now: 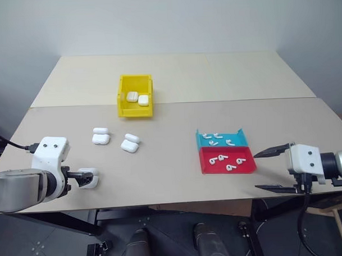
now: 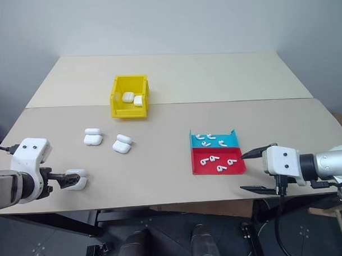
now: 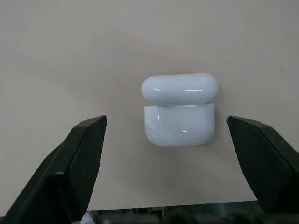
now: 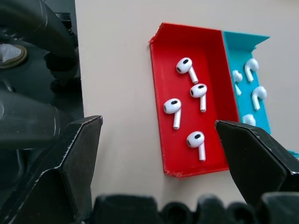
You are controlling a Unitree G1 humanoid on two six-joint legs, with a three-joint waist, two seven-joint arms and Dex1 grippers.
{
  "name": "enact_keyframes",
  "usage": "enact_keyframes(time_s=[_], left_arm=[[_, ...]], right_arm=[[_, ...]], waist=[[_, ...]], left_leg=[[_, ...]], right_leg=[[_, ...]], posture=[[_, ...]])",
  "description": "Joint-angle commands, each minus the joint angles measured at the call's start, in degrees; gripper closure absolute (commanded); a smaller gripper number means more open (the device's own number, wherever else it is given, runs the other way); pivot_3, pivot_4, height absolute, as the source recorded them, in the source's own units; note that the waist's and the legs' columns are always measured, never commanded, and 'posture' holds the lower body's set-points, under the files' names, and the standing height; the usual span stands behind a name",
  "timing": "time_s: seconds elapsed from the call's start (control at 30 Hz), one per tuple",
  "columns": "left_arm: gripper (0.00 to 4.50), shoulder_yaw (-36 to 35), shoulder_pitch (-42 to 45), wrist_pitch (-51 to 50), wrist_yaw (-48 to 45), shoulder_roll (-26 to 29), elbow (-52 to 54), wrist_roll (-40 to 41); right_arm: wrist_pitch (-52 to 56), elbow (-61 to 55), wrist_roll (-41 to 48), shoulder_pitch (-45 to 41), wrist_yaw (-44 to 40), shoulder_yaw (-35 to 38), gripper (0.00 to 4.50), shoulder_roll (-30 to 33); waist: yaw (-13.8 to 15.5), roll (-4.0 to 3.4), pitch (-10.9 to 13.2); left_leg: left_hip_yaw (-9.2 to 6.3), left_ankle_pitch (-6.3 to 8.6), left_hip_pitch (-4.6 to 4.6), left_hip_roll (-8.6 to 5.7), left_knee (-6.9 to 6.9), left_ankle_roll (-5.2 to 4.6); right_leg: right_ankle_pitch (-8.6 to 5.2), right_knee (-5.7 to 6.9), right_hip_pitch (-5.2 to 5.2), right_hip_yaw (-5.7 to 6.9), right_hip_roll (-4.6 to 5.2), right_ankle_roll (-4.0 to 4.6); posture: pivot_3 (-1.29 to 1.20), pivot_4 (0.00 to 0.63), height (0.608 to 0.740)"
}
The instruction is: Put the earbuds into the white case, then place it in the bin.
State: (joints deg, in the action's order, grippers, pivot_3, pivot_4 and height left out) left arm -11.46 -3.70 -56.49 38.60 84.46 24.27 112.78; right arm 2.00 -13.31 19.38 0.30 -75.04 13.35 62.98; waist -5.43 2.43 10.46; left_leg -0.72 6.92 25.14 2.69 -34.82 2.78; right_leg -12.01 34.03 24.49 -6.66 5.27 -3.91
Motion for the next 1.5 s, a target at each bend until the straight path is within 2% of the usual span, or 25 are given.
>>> enact_keyframes(time_s=[0.03,0.2,0.5,1.03,1.13,1.27,1.5], left_arm=[[0.02,3.03,3.38,-0.25,0.46,-3.23,-1.05,0.22],[0.02,9.63,9.78,-2.26,4.13,-5.94,-3.72,0.22],[0.02,14.71,16.49,-5.49,7.60,-10.00,-7.30,0.22],[0.02,15.59,17.10,-6.21,11.74,-13.43,-8.29,0.22],[0.55,15.71,18.03,-6.59,11.85,-13.19,-8.35,0.22],[1.70,16.24,18.79,-7.66,11.60,-11.51,-7.58,0.22],[1.71,15.85,22.78,-8.87,10.91,-3.38,-3.39,0.22]], right_arm=[[0.79,-2.24,1.44,0.49,0.04,3.47,0.00,0.90],[2.35,-3.83,2.03,0.85,0.78,4.43,0.00,0.38],[3.46,-5.86,2.21,3.03,1.74,6.15,0.00,0.06],[3.37,-5.81,1.78,2.50,3.18,5.17,0.00,-0.10],[3.37,-5.75,1.68,2.25,3.36,4.92,0.00,-0.14],[3.24,-5.52,1.56,1.88,3.49,4.64,0.00,-0.20],[2.67,-4.22,1.15,0.83,3.41,4.39,0.00,-0.11]], waist=[[0.03,-0.01,0.00],[0.02,0.02,0.00],[0.11,0.06,0.00],[0.59,0.05,0.00],[0.52,0.05,0.00],[0.38,0.05,0.00],[-0.03,0.10,0.01]], left_leg=[[0.00,0.00,-0.01,-0.01,0.00,0.00],[0.00,0.00,0.00,0.00,-0.05,0.00],[0.00,0.00,0.00,-0.05,-0.16,0.00],[-0.01,0.00,-0.02,-0.10,-0.40,-0.01],[-0.02,0.02,-0.02,-0.10,-0.46,-0.03],[-0.05,0.06,-0.02,-0.03,-0.45,-0.11],[0.07,0.08,0.04,0.12,-0.41,-0.14]], right_leg=[[0.00,0.00,0.00,0.00,0.01,0.00],[0.01,-0.01,-0.01,0.02,0.02,-0.01],[0.01,-0.04,-0.10,0.00,0.05,-0.01],[0.02,-0.08,-0.14,-0.01,0.10,-0.03],[0.02,-0.30,-0.15,0.04,0.14,-0.03],[0.05,-0.94,-0.26,0.25,0.22,0.02],[0.14,-1.17,-0.17,0.49,0.30,0.15]], posture=[[0.00,0.150,0.740],[0.00,0.150,0.740],[0.00,0.150,0.740],[0.00,0.150,0.740],[0.00,0.150,0.740],[0.00,0.150,0.740],[0.00,0.150,0.740]])
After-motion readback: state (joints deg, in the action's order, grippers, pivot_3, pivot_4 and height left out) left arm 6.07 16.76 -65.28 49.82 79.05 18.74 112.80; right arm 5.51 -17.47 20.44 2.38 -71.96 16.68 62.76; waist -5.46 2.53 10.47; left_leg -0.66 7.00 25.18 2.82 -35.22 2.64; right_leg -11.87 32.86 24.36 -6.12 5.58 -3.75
